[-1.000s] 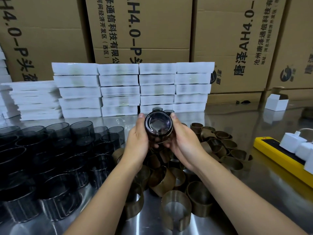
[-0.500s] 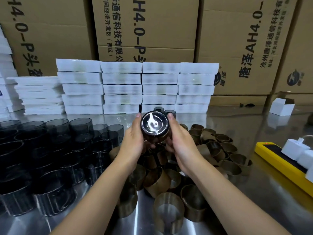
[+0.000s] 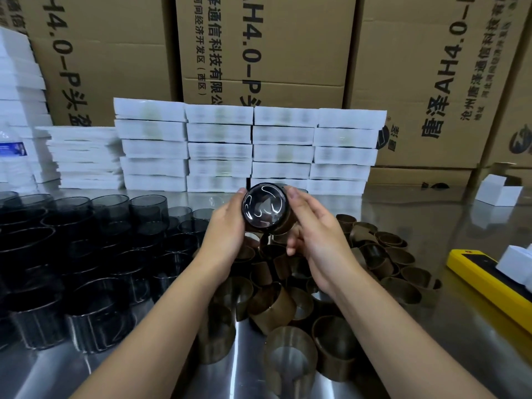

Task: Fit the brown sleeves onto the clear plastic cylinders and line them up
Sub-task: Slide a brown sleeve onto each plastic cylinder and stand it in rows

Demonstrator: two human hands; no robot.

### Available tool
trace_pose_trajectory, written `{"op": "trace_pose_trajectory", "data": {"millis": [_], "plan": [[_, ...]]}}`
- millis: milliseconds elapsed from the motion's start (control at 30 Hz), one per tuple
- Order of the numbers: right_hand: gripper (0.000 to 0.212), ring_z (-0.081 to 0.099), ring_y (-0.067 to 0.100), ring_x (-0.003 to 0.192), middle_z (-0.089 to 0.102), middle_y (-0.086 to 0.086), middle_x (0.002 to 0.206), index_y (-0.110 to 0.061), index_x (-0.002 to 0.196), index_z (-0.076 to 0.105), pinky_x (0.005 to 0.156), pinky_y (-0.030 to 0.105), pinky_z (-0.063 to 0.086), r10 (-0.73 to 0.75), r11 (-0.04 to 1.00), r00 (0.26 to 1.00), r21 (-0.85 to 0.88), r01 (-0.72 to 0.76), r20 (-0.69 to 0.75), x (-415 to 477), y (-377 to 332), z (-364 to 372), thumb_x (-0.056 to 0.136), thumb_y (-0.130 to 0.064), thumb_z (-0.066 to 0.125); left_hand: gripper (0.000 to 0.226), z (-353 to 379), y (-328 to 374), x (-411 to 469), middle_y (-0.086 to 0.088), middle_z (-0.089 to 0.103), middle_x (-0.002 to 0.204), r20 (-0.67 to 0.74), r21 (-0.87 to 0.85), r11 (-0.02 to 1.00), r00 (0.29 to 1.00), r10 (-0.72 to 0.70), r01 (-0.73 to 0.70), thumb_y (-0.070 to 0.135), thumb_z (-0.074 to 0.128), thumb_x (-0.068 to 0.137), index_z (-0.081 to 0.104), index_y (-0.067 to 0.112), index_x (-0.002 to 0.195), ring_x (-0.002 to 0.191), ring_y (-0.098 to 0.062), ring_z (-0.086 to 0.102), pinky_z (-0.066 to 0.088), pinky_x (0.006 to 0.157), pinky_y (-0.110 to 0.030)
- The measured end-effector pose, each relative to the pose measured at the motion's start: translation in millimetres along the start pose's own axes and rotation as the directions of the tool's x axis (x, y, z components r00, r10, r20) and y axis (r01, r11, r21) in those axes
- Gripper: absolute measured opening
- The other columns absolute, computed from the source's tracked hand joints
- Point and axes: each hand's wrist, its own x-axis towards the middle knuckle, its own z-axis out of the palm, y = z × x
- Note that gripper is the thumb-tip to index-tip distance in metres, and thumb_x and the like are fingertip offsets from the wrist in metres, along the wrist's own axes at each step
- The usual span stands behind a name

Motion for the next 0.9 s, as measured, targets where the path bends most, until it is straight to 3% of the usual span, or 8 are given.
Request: {"op": "trace_pose_trajectory", "data": {"millis": [233, 400, 467, 567, 667, 733, 800, 900], "plan": [[0.051, 0.053, 0.006, 0.047, 0.068, 0.002, 0.089, -0.015, 0.114, 0.062, 0.048, 0.020, 0.050, 0.040, 0.998, 0.999, 0.037, -0.041, 0.025, 1, -1, 0, 0.071, -0.041, 0.068, 0.038, -3, 1, 1, 0.006, 0.072, 0.064, 0.005, -0.036, 0.999, 1.000, -0.005, 0.005, 0.032, 0.040, 0.101, 0.069, 0.021, 0.080, 0.058, -0.005, 0.067, 0.049, 0.044, -0.020], [0.037, 0.059, 0.009, 0.056, 0.067, 0.006, 0.097, -0.008, 0.113, 0.057, 0.064, 0.026, 0.057, 0.007, 1.000, 0.992, 0.002, -0.007, -0.129, 9, -10, -8, 0.084, -0.028, 0.066, 0.022, -12, -6, 4, 0.008, 0.070, 0.085, -0.015, 0.182, 0.983, 1.000, -0.023, 0.025, 0.024, 0.043, 0.099, 0.065, 0.024, 0.101, 0.084, -0.008, 0.065, 0.053, 0.078, -0.031], [0.028, 0.060, 0.010, 0.061, 0.064, 0.005, 0.095, -0.006, 0.114, 0.055, 0.068, 0.027, 0.058, -0.017, 0.997, 0.980, -0.071, 0.003, -0.197, 21, -12, -12, 0.091, -0.021, 0.060, 0.021, -22, -7, 2, 0.014, 0.069, 0.087, 0.095, 0.374, 0.925, 0.995, 0.035, -0.069, 0.026, 0.045, 0.098, 0.065, 0.029, 0.102, 0.087, -0.006, 0.065, 0.052, 0.078, -0.029], [0.017, 0.060, 0.015, 0.068, 0.057, 0.006, 0.093, -0.007, 0.112, 0.052, 0.063, 0.023, 0.058, -0.031, 0.976, 0.973, -0.218, -0.020, -0.228, 47, -14, -12, 0.096, -0.013, 0.052, 0.017, -43, -5, -7, 0.023, 0.066, 0.090, 0.369, 0.634, 0.709, 0.927, 0.075, -0.309, 0.038, 0.053, 0.094, 0.067, 0.038, 0.102, 0.084, 0.008, 0.059, 0.043, 0.067, -0.013], [0.010, 0.062, 0.018, 0.071, 0.058, 0.005, 0.090, -0.013, 0.101, 0.055, 0.071, 0.030, 0.058, -0.074, 0.867, 0.979, -0.497, -0.032, -0.191, 81, -9, -10, 0.095, -0.008, 0.049, 0.021, -58, -10, -15, 0.018, 0.070, 0.095, 0.498, 0.626, 0.660, 0.864, 0.072, -0.416, 0.042, 0.053, 0.093, 0.070, 0.037, 0.104, 0.087, 0.003, 0.061, 0.051, 0.078, -0.022], [0.013, 0.064, 0.029, 0.087, 0.060, 0.007, 0.095, -0.018, 0.092, 0.055, 0.085, 0.042, 0.055, -0.070, 0.713, 0.991, -0.700, -0.029, -0.112, 101, -2, -5, 0.090, -0.007, 0.049, 0.022, -60, -15, -19, 0.012, 0.073, 0.091, 0.506, 0.589, 0.680, 0.856, 0.110, -0.436, 0.039, 0.052, 0.095, 0.073, 0.033, 0.101, 0.085, -0.003, 0.064, 0.051, 0.081, -0.030], [0.018, 0.061, 0.033, 0.102, 0.061, 0.009, 0.099, -0.021, 0.093, 0.056, 0.093, 0.046, 0.050, -0.014, 0.582, 0.999, -0.813, -0.025, -0.041, 114, 5, 2, 0.087, -0.005, 0.049, 0.024, -60, -17, -20, 0.014, 0.072, 0.081, 0.496, 0.541, 0.699, 0.849, 0.183, -0.467, 0.039, 0.051, 0.095, 0.074, 0.032, 0.098, 0.076, -0.001, 0.063, 0.052, 0.074, -0.029], [0.026, 0.061, 0.032, 0.101, 0.066, 0.010, 0.102, -0.022, 0.093, 0.062, 0.092, 0.041, 0.050, 0.035, 0.422, 0.999, -0.907, 0.004, 0.021, 126, 19, 10, 0.085, -0.003, 0.047, 0.032, -59, -19, -24, 0.018, 0.072, 0.089, 0.553, 0.512, 0.616, 0.778, 0.297, -0.599, 0.040, 0.045, 0.090, 0.074, 0.029, 0.098, 0.085, 0.002, 0.063, 0.053, 0.077, -0.029]]}}
